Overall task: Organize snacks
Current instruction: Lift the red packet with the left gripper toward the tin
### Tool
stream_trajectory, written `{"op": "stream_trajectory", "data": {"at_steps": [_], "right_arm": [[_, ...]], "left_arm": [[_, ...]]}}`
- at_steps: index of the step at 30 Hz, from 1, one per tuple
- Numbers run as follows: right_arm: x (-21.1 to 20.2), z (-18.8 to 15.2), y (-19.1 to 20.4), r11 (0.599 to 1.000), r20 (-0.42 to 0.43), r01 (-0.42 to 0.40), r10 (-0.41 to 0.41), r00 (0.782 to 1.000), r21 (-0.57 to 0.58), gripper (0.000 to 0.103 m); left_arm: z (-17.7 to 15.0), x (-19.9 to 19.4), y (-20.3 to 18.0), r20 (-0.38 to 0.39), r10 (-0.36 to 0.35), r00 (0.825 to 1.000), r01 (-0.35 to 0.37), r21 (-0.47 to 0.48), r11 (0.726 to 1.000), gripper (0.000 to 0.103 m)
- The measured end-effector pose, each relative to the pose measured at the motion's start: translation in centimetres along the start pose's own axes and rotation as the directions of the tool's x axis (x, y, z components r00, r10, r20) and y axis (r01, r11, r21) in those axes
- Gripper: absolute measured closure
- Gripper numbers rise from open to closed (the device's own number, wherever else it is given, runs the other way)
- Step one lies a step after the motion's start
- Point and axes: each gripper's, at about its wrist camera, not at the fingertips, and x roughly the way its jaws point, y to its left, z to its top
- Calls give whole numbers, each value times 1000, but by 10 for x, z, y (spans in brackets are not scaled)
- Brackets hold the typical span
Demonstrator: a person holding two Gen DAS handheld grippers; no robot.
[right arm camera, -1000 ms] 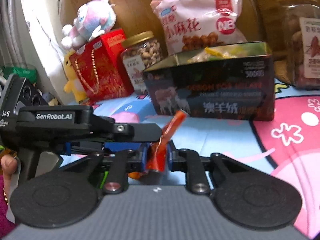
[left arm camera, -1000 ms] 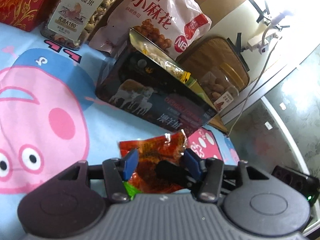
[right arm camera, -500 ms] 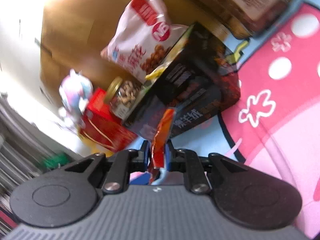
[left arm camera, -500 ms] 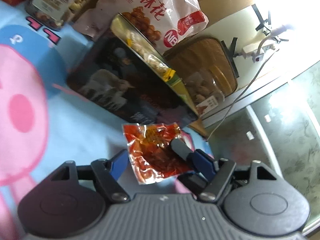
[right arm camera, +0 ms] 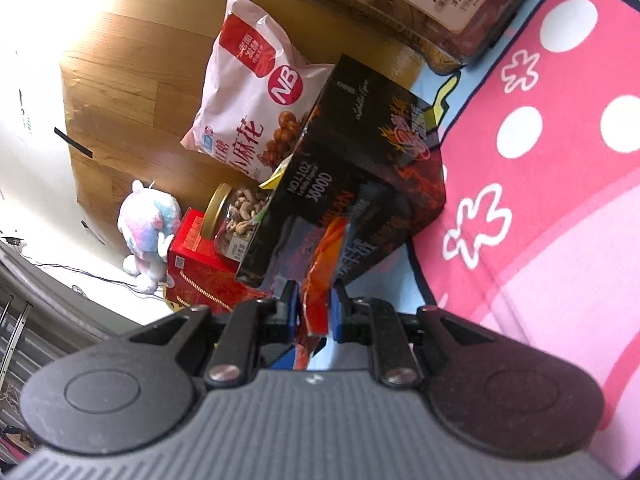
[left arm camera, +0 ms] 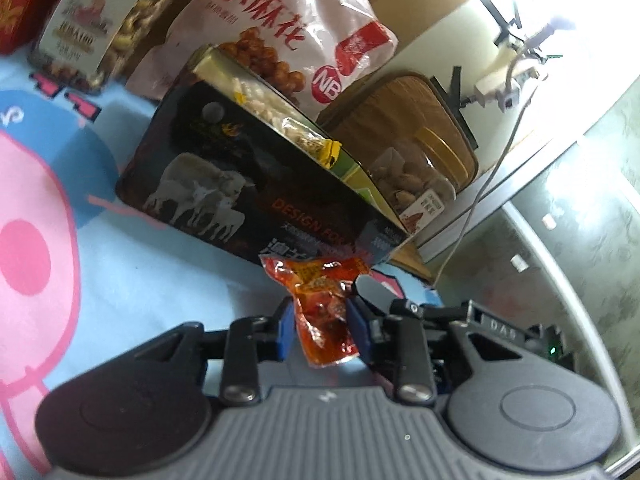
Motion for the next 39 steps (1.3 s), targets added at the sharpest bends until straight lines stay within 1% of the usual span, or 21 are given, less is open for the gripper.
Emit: {"op": "stream_trajectory", "data": {"at_steps": [15,39], "right_arm": [[1,0,0,1000,-14,18,-18,1000,-9,84],[2,1,0,1000,-22,23,-23,999,-10,84]], "left_arm": [[-2,2,-1,-9,27,1000,-27,10,1000,76],[-1,4,0,-14,30,999,-30,7,1000,76]]}}
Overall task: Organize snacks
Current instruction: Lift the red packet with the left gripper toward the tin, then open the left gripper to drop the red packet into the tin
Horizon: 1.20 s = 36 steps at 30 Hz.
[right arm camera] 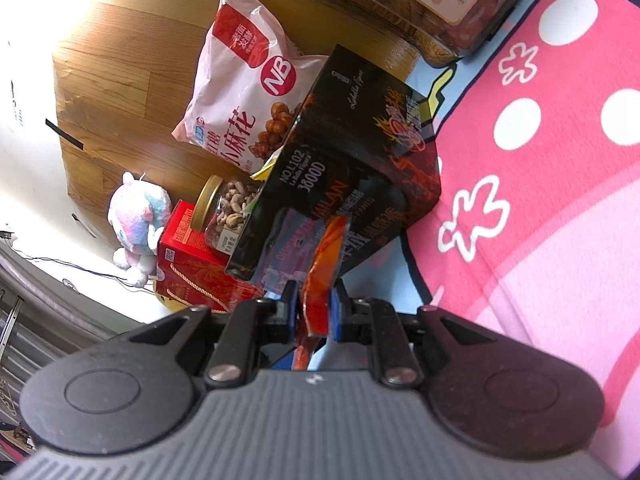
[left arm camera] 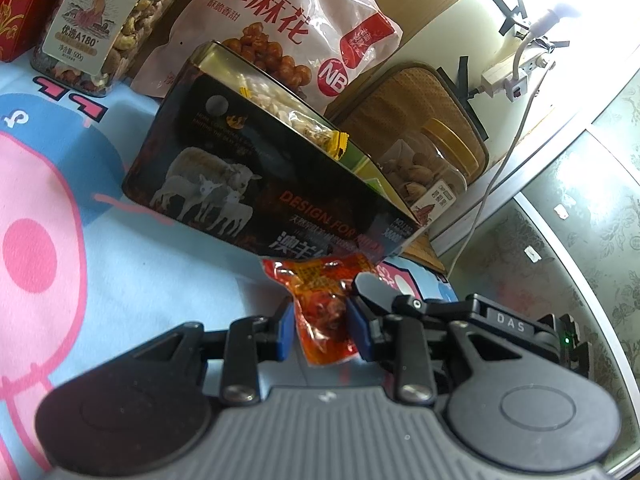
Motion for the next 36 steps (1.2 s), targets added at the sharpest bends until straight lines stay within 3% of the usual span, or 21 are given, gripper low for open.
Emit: {"op": "stream_trajectory", "data": {"at_steps": [25,30,36], "right_arm": [[0,-1,2,1000,2,6,-6,1000,-9,84],[-5,-6,16,995,32,4,-1,999,-102,84],[-23,0,44,981,100,-71,90,991,-182,84]], "left_arm": [[0,0,1,1,-1,1000,1,0,1000,76],[-1,-6,-1,27,-29,999,28,12,1000,76],[20,-24,-20,86,-104,991,101,33,994,76]]}}
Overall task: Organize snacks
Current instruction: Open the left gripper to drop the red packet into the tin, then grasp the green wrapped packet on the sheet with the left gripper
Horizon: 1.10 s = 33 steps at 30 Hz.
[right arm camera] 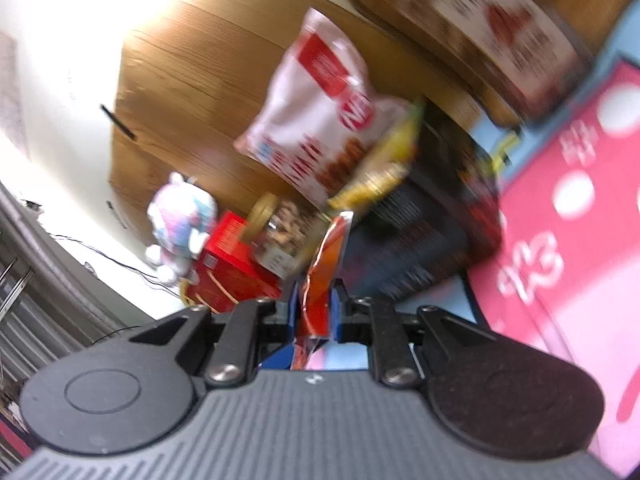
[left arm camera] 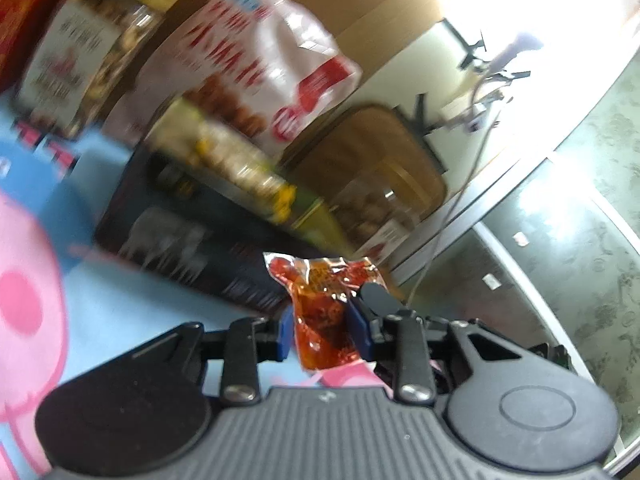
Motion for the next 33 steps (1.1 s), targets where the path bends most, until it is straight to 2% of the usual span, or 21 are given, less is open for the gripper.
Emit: {"op": "stream_trajectory", "data": {"at_steps": [3,5,7,8,10,11,13,15,21,23,25,27,28,30,31,33], "right_arm": [[0,20,16,995,44,10,-6,999,-97,84],[7,38,19,992,59,39,-32,998,-122,82],[21,57,22,972,85,104,-88,993,-210,75],[31,62,25,942,94,168,-146,985,-291,67],[52,63,30,836,140,345,-316,938,-425,57],[57,61,30,795,165,394,-359,919,-462,57],[53,53,29,748,206,415,-362,909,-518,57],[41,46,27,734,250,425,-344,905,-529,57],[11,25,26,776,247,400,-316,916,-488,57],[2,11,34,784,212,376,-311,926,-494,57],[4,-4,43,795,138,339,-313,940,-504,57],[6,-18,47,817,12,268,-305,952,-511,57],[5,-26,47,831,-65,226,-299,952,-508,57],[4,-44,47,859,-199,152,-280,939,-490,57],[4,-52,48,869,-255,124,-273,928,-479,57],[7,-68,51,874,-340,93,-281,897,-476,57]], "left_arm": [[26,9,-15,6,12,1000,-12,66,998,76],[45,23,-22,3,33,999,-34,77,996,76],[62,41,-25,11,93,996,-94,100,991,72],[68,52,-25,16,151,988,-151,111,982,72],[76,67,-21,2,213,977,-212,115,971,72],[77,72,-19,-5,231,973,-229,114,967,72],[74,73,-18,-10,251,968,-248,124,961,72],[70,68,-18,-4,254,967,-251,137,958,72],[58,38,-26,1,226,974,-224,128,966,72],[52,22,-33,7,222,975,-221,150,964,72],[43,0,-34,-3,223,975,-220,158,963,72],[33,-20,-31,-29,234,972,-227,153,962,69],[27,-31,-29,-46,247,968,-238,151,960,68],[15,-51,-21,-77,267,961,-254,140,957,64],[9,-61,-17,-91,272,958,-258,139,956,63],[-1,-76,-9,-111,295,949,-279,138,950,54]]}}
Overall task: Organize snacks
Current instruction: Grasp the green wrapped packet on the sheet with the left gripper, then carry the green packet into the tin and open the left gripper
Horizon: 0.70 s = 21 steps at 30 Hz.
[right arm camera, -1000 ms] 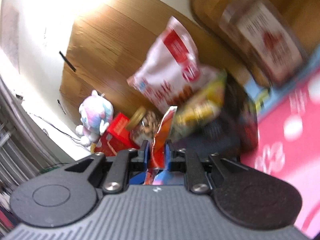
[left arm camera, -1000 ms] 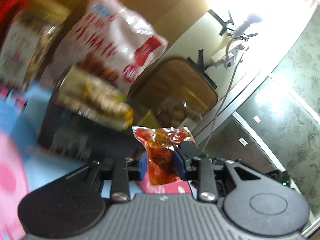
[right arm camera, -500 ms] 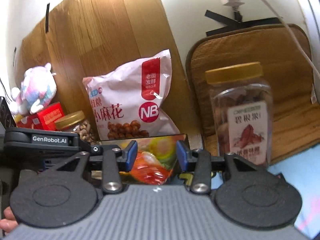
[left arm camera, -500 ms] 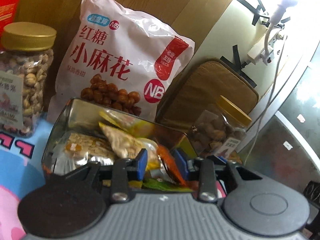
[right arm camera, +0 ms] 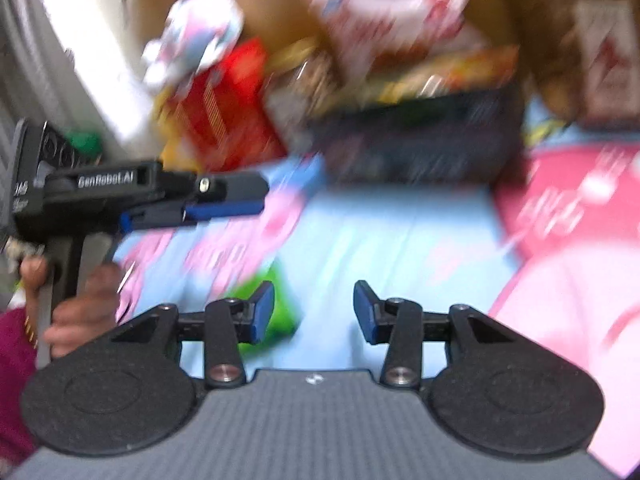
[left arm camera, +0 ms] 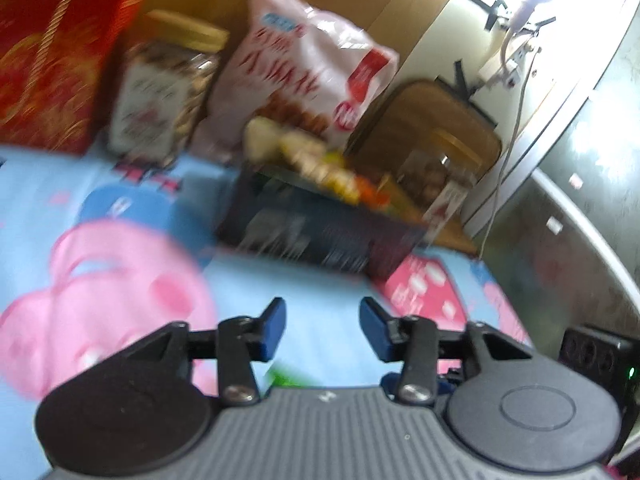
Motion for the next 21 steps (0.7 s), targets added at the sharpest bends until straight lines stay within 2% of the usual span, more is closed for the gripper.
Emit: {"op": "stream_trajectory", "data": {"at_steps": [2,5,8,9,11,15,18,21], "right_arm": [[4,-10,11,1000,-39,-11,11,999,-10,56],[10,-17,26,999,-68,-43,43,997,-1,56],[19,-18,41,998,-65,-31,28,997,-46,56],[22,-17,46,998,-61,-25,21,998,-63,54],[29,-18,54,994,-40,3,-8,999,-106,55],[31,-24,60,978,20,76,-74,997,-195,58],[25,-18,57,973,87,107,-91,992,-204,62],[13,0,47,978,167,109,-80,983,-179,62]], "left_arm": [[-13,-10,10,-14,15,1000,-16,-15,1000,52],[-27,-16,20,-40,-21,999,19,-33,999,52],[-41,-12,20,-73,-52,996,51,-16,999,53],[-46,-9,19,-75,-43,996,42,-7,999,53],[-53,-7,15,-53,-13,999,14,21,1000,54],[-49,-7,12,-48,4,999,-4,4,1000,59],[-35,-6,8,-31,-18,999,18,-12,1000,59],[-11,-5,-8,14,-37,999,36,27,999,59]]}}
